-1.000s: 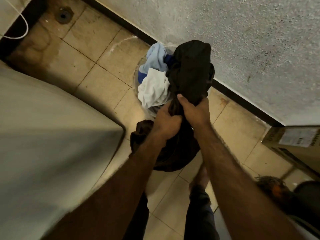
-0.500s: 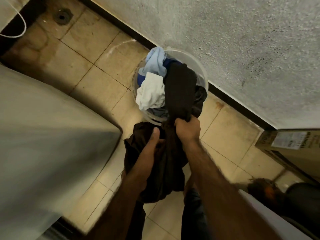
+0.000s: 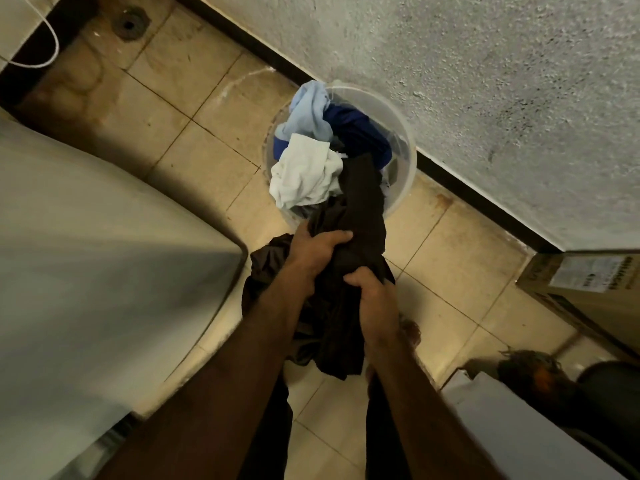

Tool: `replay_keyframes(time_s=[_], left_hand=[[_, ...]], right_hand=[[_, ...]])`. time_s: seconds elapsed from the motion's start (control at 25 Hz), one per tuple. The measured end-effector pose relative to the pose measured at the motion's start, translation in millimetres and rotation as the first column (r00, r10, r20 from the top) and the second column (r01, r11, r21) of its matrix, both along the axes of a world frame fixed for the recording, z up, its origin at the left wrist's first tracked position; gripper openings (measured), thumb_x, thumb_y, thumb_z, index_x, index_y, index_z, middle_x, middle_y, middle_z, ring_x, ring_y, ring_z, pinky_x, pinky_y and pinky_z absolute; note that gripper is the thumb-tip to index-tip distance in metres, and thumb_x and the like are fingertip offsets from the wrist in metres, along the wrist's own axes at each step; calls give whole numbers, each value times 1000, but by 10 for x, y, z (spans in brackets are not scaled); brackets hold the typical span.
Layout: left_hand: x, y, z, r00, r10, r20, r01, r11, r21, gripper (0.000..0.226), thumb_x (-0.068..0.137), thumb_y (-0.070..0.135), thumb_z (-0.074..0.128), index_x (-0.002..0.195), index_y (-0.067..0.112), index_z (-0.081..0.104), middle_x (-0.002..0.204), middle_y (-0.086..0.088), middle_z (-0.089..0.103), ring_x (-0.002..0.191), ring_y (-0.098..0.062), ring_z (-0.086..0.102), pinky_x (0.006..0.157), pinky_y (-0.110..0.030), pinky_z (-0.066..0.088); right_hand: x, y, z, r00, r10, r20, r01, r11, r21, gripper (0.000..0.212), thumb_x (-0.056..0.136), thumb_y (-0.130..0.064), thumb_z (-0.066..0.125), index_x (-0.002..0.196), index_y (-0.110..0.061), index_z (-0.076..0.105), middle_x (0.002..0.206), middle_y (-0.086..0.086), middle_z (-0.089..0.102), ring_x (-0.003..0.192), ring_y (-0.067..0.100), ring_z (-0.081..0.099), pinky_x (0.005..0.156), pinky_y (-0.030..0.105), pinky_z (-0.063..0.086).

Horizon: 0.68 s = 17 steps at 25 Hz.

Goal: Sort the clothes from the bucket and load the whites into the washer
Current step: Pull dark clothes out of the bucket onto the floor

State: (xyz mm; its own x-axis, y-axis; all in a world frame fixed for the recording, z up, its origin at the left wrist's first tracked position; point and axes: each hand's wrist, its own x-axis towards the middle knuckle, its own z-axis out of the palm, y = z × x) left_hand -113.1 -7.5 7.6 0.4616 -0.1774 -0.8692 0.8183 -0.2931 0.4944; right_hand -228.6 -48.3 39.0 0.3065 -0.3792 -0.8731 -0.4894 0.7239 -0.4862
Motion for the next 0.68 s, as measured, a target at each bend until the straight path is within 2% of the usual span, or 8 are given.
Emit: replay_keyframes(time_s=[0.08,0.16,0.28,0.36,0.44,0.52,0.64,0.68], left_hand=[[-10,-25,-66,992,-84,96,79,995,55,37,80,2,74,114,16,68,102,-6,74,94,-27,70,82,-35,60],[0,-23,-90,974,-175,142,162,982,95,21,81,2,67,91,21,70,84,-1,74,86,-25,71,78,-34,60],[-25,60,-54,959,-261,110,248,961,121,21,82,6,62,71,23,69,55,6,70,58,-15,68,51,-22,56],[-68,186,-48,952,-298,75,288,950,121,20,83,9,59,69,19,70,53,4,69,50,-13,66,43,-19,51],[-93,317,-46,947,-321,30,317,943,104,27,83,12,57,63,17,73,55,1,69,54,-15,66,48,-22,53],[-95,412,-60,956,-293,4,291,953,89,33,83,15,57,56,22,75,58,0,70,65,-20,66,64,-31,54],[-87,461,-67,982,-177,70,167,978,123,9,80,23,69,83,24,78,88,-3,77,91,-24,71,86,-41,57],[-88,467,-79,980,-172,100,159,979,130,22,78,24,74,100,23,74,102,-4,76,99,-24,70,92,-44,57]], right_hand=[[26,-55,-93,1000,-10,-23,9,999,-35,30,91,-38,69,112,-17,73,107,9,77,101,30,73,87,45,61],[97,-170,-220,998,-30,-55,24,993,-117,40,88,-45,72,120,-21,63,117,7,72,105,27,71,93,50,59],[277,-366,-369,999,43,-19,-46,973,-224,79,86,-35,74,152,-32,31,151,7,47,127,28,58,104,51,53],[400,-427,-481,992,114,48,-101,969,-225,84,87,-26,72,158,-32,28,152,4,47,131,25,56,106,45,52],[445,-397,-529,986,144,84,-128,977,-170,59,87,-23,69,144,-29,54,127,-2,69,111,18,68,87,30,60],[429,-326,-569,976,211,-53,-217,958,-186,24,87,-24,65,106,-17,77,92,0,78,89,24,73,68,28,57],[327,-139,-647,941,258,-220,-294,945,-146,29,91,-26,59,85,-1,74,86,19,74,87,36,71,75,42,57],[298,-83,-653,947,248,-206,-272,957,-97,28,93,-26,58,83,-6,75,87,18,74,87,35,71,75,41,57]])
